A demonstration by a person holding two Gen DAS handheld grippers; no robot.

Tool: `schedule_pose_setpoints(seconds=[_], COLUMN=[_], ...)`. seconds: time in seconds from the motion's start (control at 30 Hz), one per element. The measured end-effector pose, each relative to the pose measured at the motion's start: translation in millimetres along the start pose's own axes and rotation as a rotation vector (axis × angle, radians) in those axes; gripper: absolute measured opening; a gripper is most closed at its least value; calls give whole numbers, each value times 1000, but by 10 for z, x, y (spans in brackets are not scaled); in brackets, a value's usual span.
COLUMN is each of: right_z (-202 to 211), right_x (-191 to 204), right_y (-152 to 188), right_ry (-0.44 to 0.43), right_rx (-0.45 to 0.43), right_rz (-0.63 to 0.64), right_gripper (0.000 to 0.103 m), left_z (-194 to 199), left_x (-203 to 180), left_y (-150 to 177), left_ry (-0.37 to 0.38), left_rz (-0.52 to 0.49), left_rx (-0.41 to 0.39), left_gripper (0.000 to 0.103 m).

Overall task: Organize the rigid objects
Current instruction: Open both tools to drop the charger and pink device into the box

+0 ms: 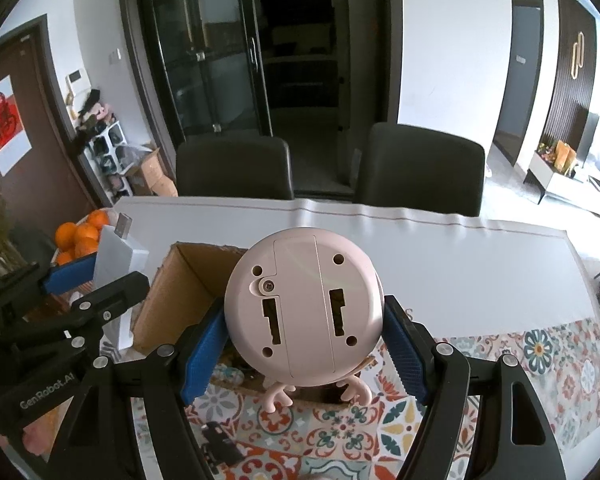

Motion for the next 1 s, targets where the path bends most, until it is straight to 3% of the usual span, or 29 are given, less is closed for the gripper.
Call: schedule_pose_setpoints(seconds=[0.57, 0.83, 1.0], right_z=[-649, -761, -707], right_x=[-60, -80, -44], right_y=[70, 170, 164], right_ry=[-21, -36, -31], right_rx=[158, 214, 186], right_rz=[21, -9, -6], right_gripper=[75, 75, 76], left_z=[-591, -598, -545], left_x=[65, 95, 142], left_y=[94, 146, 175], left_ry=[-17, -51, -51], left_rz=[4, 7, 30], left_rx=[146, 152, 146], left_gripper=[50, 58, 63])
Point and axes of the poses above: each gripper's, at about its wrist camera, not at the fingertips, and z roughly against the way its jaws point, x to its left, y to its underside, the point moved 3 cm from there along -z, roughly the way its jaws point, and after that the axes turned 2 degrees about z, right-handed, at the moved point
